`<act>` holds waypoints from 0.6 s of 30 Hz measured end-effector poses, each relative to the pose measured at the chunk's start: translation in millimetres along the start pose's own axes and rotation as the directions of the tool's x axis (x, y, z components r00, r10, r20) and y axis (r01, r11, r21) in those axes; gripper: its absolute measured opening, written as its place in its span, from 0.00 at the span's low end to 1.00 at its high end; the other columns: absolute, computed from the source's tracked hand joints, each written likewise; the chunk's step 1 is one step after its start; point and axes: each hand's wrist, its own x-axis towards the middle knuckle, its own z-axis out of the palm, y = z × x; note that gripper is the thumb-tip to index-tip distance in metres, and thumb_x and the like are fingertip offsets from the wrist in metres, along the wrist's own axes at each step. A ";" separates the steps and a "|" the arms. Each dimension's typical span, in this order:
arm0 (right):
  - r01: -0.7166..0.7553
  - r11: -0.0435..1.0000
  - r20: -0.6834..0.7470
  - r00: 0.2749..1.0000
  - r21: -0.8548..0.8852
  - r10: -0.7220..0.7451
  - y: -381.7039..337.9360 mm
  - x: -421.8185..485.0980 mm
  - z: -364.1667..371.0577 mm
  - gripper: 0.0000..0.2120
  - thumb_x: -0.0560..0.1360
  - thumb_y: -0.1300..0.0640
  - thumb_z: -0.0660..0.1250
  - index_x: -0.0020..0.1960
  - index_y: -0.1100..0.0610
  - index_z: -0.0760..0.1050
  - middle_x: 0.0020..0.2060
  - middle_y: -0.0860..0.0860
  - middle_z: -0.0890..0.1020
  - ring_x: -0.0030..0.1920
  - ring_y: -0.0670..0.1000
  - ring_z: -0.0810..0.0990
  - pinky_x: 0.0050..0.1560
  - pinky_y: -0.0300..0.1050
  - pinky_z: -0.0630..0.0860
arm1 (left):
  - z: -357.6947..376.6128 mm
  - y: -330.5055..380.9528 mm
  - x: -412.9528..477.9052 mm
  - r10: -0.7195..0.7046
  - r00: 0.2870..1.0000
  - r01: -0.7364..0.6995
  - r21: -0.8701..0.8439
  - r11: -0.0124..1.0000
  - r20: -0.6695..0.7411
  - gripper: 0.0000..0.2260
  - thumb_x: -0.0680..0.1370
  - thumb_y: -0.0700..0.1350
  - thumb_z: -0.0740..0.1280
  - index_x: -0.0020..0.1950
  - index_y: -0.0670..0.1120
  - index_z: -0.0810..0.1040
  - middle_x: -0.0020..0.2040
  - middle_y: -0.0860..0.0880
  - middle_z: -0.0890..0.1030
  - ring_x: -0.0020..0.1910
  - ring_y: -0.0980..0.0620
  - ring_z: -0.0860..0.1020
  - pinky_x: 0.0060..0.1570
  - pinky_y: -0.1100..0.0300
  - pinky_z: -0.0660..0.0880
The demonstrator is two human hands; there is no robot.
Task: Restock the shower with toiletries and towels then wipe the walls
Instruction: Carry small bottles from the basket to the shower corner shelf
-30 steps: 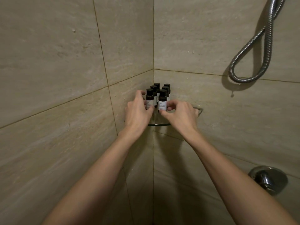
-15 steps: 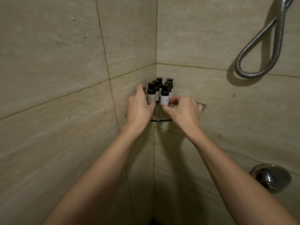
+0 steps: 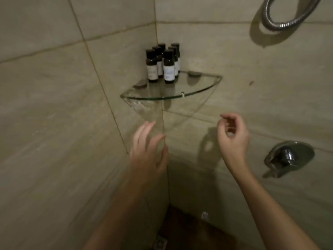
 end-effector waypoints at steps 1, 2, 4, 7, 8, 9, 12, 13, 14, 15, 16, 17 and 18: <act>-0.113 0.992 0.072 0.990 -0.059 0.117 27.0 -9.2 -7.7 0.06 0.76 0.60 0.66 0.51 0.51 0.79 0.40 0.51 0.81 0.40 0.48 0.79 0.45 0.46 0.76 | 7.4 -5.2 -26.9 -0.035 0.991 0.038 -0.019 0.999 0.133 0.14 0.79 0.45 0.69 0.65 0.45 0.77 0.74 0.41 0.71 0.75 0.41 0.66 0.75 0.53 0.61; -0.221 0.965 0.159 0.957 -0.145 0.243 53.2 -20.5 -16.7 0.06 0.76 0.58 0.67 0.49 0.48 0.80 0.39 0.48 0.82 0.39 0.48 0.79 0.45 0.48 0.78 | 13.6 -10.8 -53.0 -0.098 0.957 0.108 -0.023 0.994 0.275 0.16 0.80 0.46 0.68 0.67 0.46 0.77 0.75 0.44 0.69 0.76 0.43 0.66 0.74 0.50 0.64; -0.355 0.874 0.305 0.836 -0.333 0.456 104.6 -48.9 -36.8 0.05 0.75 0.54 0.69 0.49 0.47 0.82 0.40 0.47 0.84 0.40 0.49 0.82 0.48 0.52 0.81 | 23.5 -20.2 -96.4 -0.265 0.801 0.310 0.007 0.951 0.536 0.16 0.81 0.51 0.64 0.69 0.50 0.75 0.74 0.50 0.69 0.74 0.49 0.67 0.70 0.49 0.68; -0.435 0.723 0.417 0.608 -0.537 0.676 161.8 -107.6 -70.9 0.10 0.77 0.62 0.70 0.58 0.63 0.81 0.47 0.55 0.84 0.45 0.52 0.80 0.48 0.44 0.76 | 33.4 -27.4 -148.5 -0.369 0.470 0.532 0.076 0.843 0.802 0.12 0.81 0.55 0.63 0.64 0.56 0.75 0.66 0.53 0.75 0.63 0.58 0.72 0.64 0.58 0.69; -0.464 0.671 0.422 0.534 -0.578 0.733 171.3 -128.3 -83.6 0.11 0.78 0.63 0.69 0.59 0.65 0.80 0.47 0.56 0.83 0.46 0.51 0.79 0.47 0.42 0.73 | 34.1 -27.6 -162.4 -0.376 0.366 0.605 0.089 0.791 0.852 0.07 0.82 0.52 0.64 0.60 0.59 0.75 0.61 0.56 0.77 0.58 0.61 0.74 0.62 0.60 0.71; -0.491 0.618 0.424 0.455 -0.614 0.783 179.8 -151.7 -97.2 0.12 0.78 0.62 0.69 0.59 0.66 0.79 0.47 0.56 0.82 0.46 0.51 0.79 0.45 0.41 0.71 | 34.9 -28.6 -178.6 -0.379 0.274 0.669 0.108 0.736 0.884 0.06 0.82 0.49 0.65 0.57 0.60 0.74 0.57 0.58 0.78 0.55 0.63 0.75 0.60 0.61 0.74; -0.516 0.451 0.372 0.254 -0.729 0.893 196.2 -218.6 -139.4 0.07 0.78 0.57 0.70 0.53 0.60 0.81 0.46 0.55 0.83 0.49 0.55 0.82 0.49 0.46 0.76 | 28.9 -30.4 -224.7 -0.459 -0.018 0.818 0.278 0.504 0.888 0.06 0.83 0.46 0.65 0.56 0.58 0.75 0.53 0.56 0.80 0.53 0.57 0.79 0.51 0.65 0.75; -0.553 0.383 0.325 0.204 -0.740 0.923 200.7 -241.7 -153.6 0.06 0.78 0.58 0.70 0.53 0.58 0.80 0.47 0.54 0.82 0.51 0.56 0.82 0.51 0.49 0.76 | 25.9 -38.8 -246.3 -0.487 -0.104 0.831 0.345 0.437 0.867 0.05 0.83 0.46 0.65 0.57 0.55 0.76 0.52 0.54 0.80 0.52 0.54 0.80 0.50 0.63 0.76; -0.595 0.314 0.273 0.161 -0.740 0.948 198.5 -263.0 -166.5 0.05 0.77 0.60 0.70 0.53 0.59 0.79 0.47 0.54 0.81 0.52 0.56 0.81 0.52 0.50 0.76 | 23.6 -48.8 -268.6 -0.515 -0.204 0.832 0.425 0.358 0.833 0.07 0.83 0.46 0.66 0.60 0.51 0.77 0.50 0.51 0.81 0.49 0.53 0.80 0.52 0.58 0.78; -0.625 0.263 0.236 0.127 -0.735 0.963 195.9 -284.7 -178.2 0.03 0.77 0.61 0.69 0.51 0.60 0.78 0.46 0.54 0.80 0.51 0.56 0.80 0.50 0.48 0.77 | 22.8 -61.6 -291.6 -0.523 -0.280 0.824 0.481 0.300 0.805 0.10 0.82 0.45 0.66 0.63 0.47 0.77 0.49 0.49 0.81 0.46 0.51 0.80 0.54 0.51 0.79; -0.641 0.229 0.200 0.119 -0.732 0.972 185.6 -303.3 -188.6 0.01 0.77 0.61 0.69 0.47 0.59 0.78 0.44 0.53 0.80 0.49 0.55 0.79 0.47 0.46 0.76 | 21.3 -72.7 -311.8 -0.535 -0.319 0.808 0.520 0.278 0.782 0.13 0.82 0.44 0.67 0.65 0.42 0.77 0.48 0.46 0.81 0.45 0.50 0.80 0.57 0.45 0.78; -0.661 0.194 0.155 0.118 -0.725 0.981 176.5 -322.6 -198.8 0.03 0.78 0.61 0.68 0.44 0.58 0.78 0.42 0.54 0.80 0.46 0.54 0.79 0.44 0.43 0.76 | 18.9 -78.3 -328.1 -0.552 -0.344 0.798 0.546 0.255 0.760 0.13 0.81 0.43 0.67 0.65 0.39 0.77 0.49 0.44 0.81 0.46 0.47 0.80 0.58 0.44 0.77; -0.702 0.137 0.091 0.103 -0.699 0.990 166.9 -342.4 -208.7 0.03 0.78 0.62 0.68 0.45 0.58 0.79 0.42 0.55 0.80 0.43 0.52 0.78 0.40 0.39 0.75 | 16.2 -79.6 -338.3 -0.568 -0.352 0.793 0.559 0.242 0.744 0.11 0.82 0.41 0.67 0.62 0.38 0.78 0.49 0.42 0.81 0.47 0.45 0.79 0.55 0.47 0.77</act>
